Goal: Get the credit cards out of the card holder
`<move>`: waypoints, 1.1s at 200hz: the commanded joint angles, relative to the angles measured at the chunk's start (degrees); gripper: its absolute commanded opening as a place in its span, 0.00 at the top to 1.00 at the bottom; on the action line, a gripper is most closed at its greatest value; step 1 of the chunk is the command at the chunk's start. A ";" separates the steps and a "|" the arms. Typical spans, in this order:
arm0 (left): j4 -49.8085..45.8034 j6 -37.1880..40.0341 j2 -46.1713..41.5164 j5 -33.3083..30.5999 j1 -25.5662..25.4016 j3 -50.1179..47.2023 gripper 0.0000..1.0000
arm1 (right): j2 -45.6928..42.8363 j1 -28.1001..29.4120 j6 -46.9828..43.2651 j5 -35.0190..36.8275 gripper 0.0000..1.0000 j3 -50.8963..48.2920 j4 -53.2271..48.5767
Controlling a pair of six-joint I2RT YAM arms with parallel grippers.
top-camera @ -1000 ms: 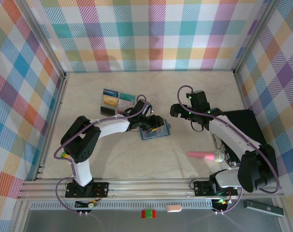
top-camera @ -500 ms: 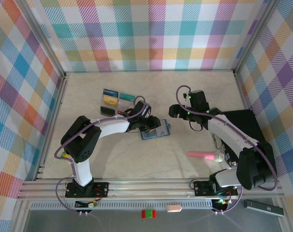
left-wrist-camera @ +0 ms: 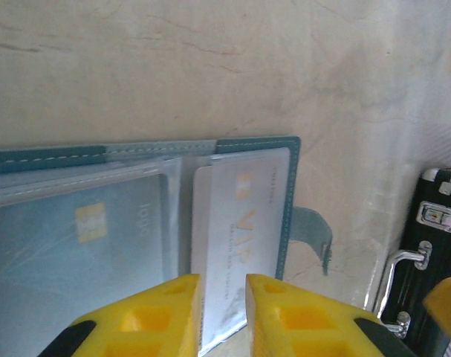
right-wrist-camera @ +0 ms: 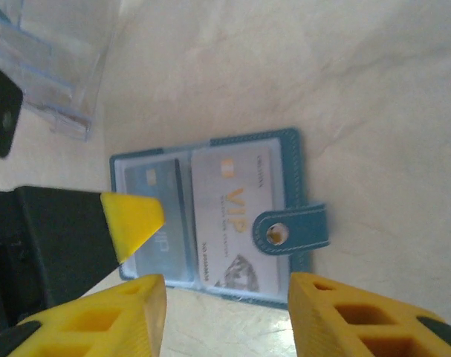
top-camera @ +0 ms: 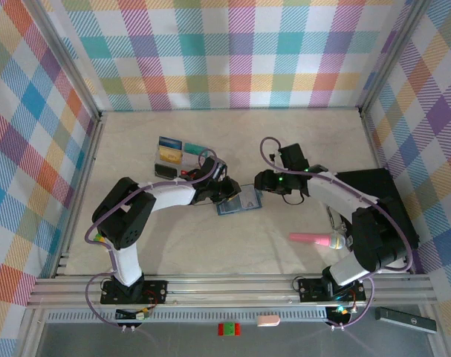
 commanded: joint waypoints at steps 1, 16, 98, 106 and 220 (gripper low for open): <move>2.07 -0.97 1.41 1.00 0.23 0.31 0.79 | 1.59 2.80 1.69 1.63 0.58 1.18 -1.14; 2.20 -0.99 1.99 1.04 0.23 0.32 0.80 | 2.55 4.66 2.07 5.49 0.62 1.27 -1.31; 0.79 0.10 2.83 -0.17 0.27 -2.10 0.80 | 9.92 7.44 1.76 11.25 0.70 4.12 -0.64; 0.41 0.46 2.73 -0.26 0.31 -2.31 0.79 | 10.40 7.44 1.50 12.23 0.70 4.66 -0.90; -0.52 2.83 2.77 1.38 0.34 -2.22 0.80 | 15.97 7.44 2.52 12.26 0.76 6.81 -1.72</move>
